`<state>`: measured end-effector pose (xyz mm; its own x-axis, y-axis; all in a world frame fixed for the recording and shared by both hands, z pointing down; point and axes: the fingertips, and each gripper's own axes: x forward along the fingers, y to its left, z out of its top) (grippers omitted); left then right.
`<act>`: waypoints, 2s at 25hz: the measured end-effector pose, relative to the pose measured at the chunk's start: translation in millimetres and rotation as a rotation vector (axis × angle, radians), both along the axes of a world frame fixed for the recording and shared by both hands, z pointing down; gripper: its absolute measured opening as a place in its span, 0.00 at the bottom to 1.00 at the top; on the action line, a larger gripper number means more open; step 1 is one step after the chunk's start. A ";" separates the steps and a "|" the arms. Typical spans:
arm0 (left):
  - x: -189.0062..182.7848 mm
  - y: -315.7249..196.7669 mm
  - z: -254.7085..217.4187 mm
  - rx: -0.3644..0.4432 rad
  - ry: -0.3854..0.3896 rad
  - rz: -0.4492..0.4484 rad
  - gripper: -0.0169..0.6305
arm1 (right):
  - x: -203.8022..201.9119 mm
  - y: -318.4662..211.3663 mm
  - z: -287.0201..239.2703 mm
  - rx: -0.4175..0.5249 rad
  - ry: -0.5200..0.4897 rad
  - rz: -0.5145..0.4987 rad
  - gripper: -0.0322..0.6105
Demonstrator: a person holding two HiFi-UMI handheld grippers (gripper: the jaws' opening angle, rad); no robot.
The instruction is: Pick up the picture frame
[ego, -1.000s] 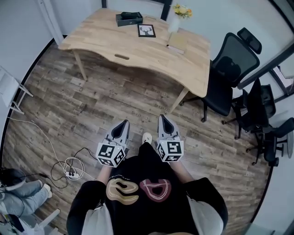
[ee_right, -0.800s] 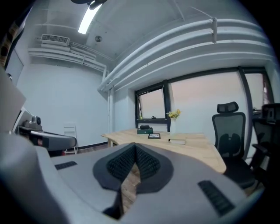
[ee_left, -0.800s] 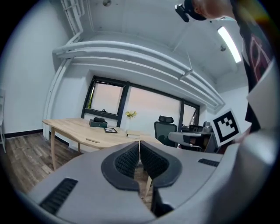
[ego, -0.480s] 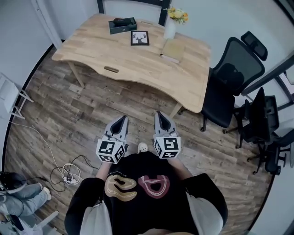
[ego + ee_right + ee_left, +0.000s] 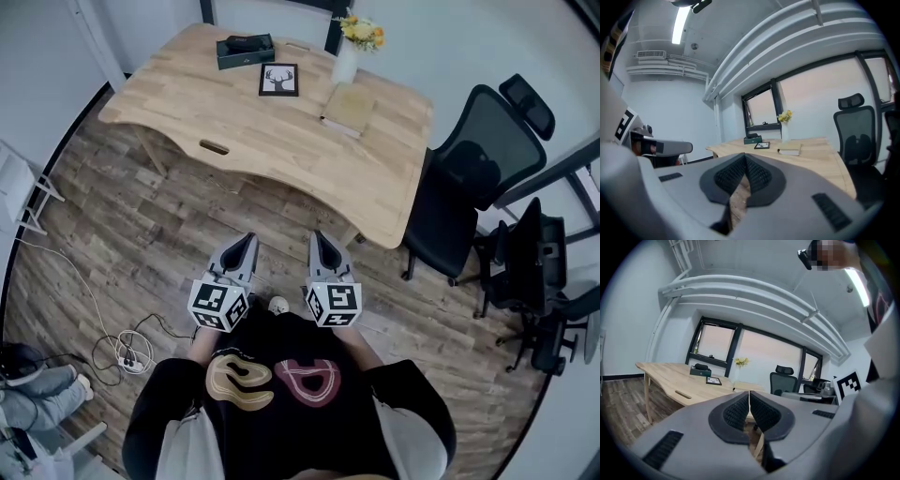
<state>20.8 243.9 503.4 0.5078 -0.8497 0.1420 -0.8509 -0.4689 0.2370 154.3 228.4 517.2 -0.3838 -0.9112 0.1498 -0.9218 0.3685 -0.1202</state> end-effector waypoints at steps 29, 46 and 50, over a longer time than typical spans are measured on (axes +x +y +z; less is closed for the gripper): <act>-22.3 -214.3 24.0 -0.050 -0.015 0.139 0.06 | -27.8 -177.7 1.2 -0.049 0.094 0.116 0.06; -90.3 -336.0 12.7 -0.080 0.038 0.200 0.06 | -93.6 -284.2 5.9 -0.088 0.055 0.204 0.06; -105.0 -351.8 8.1 -0.071 0.036 0.171 0.06 | -107.0 -304.0 -3.9 -0.061 0.058 0.190 0.06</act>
